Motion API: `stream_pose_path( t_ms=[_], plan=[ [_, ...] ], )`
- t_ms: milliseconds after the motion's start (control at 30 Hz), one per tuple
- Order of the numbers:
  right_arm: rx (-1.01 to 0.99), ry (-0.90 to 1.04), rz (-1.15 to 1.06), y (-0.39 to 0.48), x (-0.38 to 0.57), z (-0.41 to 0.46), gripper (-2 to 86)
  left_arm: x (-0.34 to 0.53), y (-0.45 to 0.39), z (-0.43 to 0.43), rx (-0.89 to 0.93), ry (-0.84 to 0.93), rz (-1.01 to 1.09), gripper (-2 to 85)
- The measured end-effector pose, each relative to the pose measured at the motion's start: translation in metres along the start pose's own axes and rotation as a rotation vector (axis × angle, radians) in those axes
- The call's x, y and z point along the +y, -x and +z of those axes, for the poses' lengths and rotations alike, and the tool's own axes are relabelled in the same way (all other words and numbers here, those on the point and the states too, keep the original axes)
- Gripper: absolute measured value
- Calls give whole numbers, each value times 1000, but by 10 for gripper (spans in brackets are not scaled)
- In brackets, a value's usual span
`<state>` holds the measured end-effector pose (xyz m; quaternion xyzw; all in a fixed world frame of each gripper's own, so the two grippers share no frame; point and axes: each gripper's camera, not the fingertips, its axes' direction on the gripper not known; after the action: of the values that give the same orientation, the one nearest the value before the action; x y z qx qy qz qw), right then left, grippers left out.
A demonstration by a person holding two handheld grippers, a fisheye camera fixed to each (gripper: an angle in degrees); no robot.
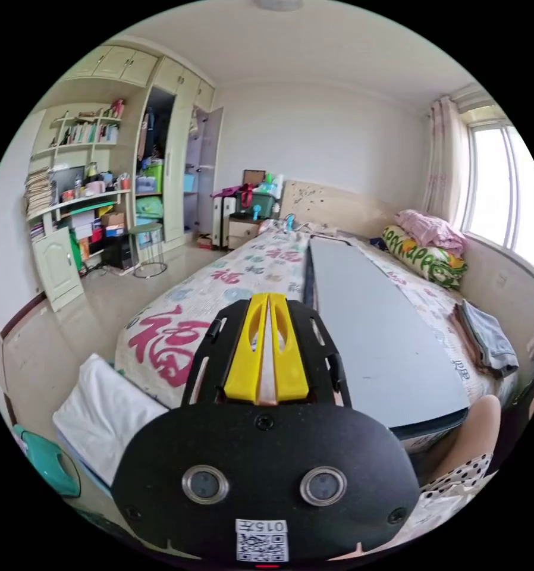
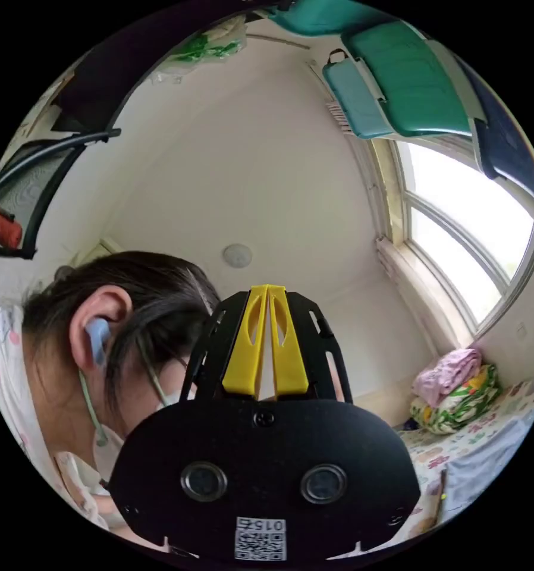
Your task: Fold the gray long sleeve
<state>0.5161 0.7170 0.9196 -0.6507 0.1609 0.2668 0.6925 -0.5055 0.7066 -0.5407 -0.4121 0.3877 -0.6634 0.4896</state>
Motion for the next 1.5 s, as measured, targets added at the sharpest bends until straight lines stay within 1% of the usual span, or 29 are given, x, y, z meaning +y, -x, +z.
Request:
stream_pose_path(
  t_ms=[33, 100, 133, 200, 233, 267, 300, 333, 367, 400, 467, 533, 600, 667, 733, 800, 867, 933, 1033, 1100, 1133, 1200, 1233, 1267, 1300, 1333, 1400, 1500],
  plan=[
    [31, 21, -15, -6, 0, 10, -7, -8, -8, 5, 16, -1, 14, -8],
    [131, 166, -51, -43, 5, 63, -8, -40, -44, 31, 121, 54, 99, -7],
    [144, 216, -49, -55, 9, 79, -8, -48, -53, 39, 161, 79, 126, -6],
    [84, 447, -55, -116, 42, 152, -7, -77, -89, 67, 296, 131, 179, -2],
    [76, 512, -50, -133, 54, 171, -6, -84, -97, 74, 320, 129, 184, 0],
    [116, 658, -26, -173, 83, 213, -3, -98, -114, 87, 371, 126, 196, 3],
    [204, 813, -15, -214, 117, 254, 1, -113, -133, 102, 422, 133, 216, 5],
    [258, 884, -5, -236, 136, 272, 9, -120, -142, 110, 445, 138, 226, 7],
    [359, 998, 33, -280, 172, 302, 25, -135, -161, 126, 486, 149, 243, 8],
    [412, 1099, 48, -318, 205, 330, 42, -149, -179, 143, 531, 158, 253, 10],
    [484, 1222, 72, -363, 243, 368, 62, -169, -208, 171, 615, 174, 262, 13],
    [524, 1296, 47, -391, 268, 406, 79, -189, -242, 200, 695, 215, 298, 19],
    [589, 1371, -30, -415, 292, 459, 97, -214, -292, 233, 770, 257, 351, 43],
    [645, 1390, -76, -432, 303, 496, 105, -231, -327, 255, 808, 269, 363, 70],
    [676, 1415, -61, -450, 310, 527, 114, -246, -361, 274, 860, 269, 373, 85],
    [720, 1497, -48, -475, 318, 565, 127, -264, -405, 300, 927, 300, 389, 94],
    [765, 1550, -59, -492, 318, 588, 115, -275, -436, 319, 977, 340, 385, 97],
    [803, 1534, -11, -507, 299, 608, 95, -283, -463, 334, 1028, 370, 384, 97],
    [752, 1480, 200, -535, 246, 627, 67, -294, -511, 352, 1051, 410, 448, 94],
    [647, 1306, 434, -554, 183, 614, 60, -308, -553, 365, 1047, 417, 498, 92],
    [616, 1248, 497, -559, 166, 606, 59, -313, -564, 368, 1052, 421, 497, 92],
    [548, 1019, 754, -579, 106, 560, 56, -335, -614, 382, 1115, 427, 458, 91],
    [526, 955, 815, -583, 93, 546, 55, -341, -629, 385, 1134, 427, 447, 91],
    [473, 816, 919, -590, 71, 515, 54, -350, -659, 393, 1166, 425, 426, 89],
    [405, 737, 953, -589, 50, 498, 54, -357, -692, 403, 1180, 429, 408, 89],
    [371, 747, 916, -582, 39, 501, 54, -360, -709, 408, 1177, 437, 407, 90],
    [381, 862, 702, -545, 9, 526, 54, -369, -778, 429, 1095, 451, 473, 103],
    [354, 854, 703, -534, -11, 536, 54, -373, -845, 455, 978, 489, 515, 120]
  ],
)
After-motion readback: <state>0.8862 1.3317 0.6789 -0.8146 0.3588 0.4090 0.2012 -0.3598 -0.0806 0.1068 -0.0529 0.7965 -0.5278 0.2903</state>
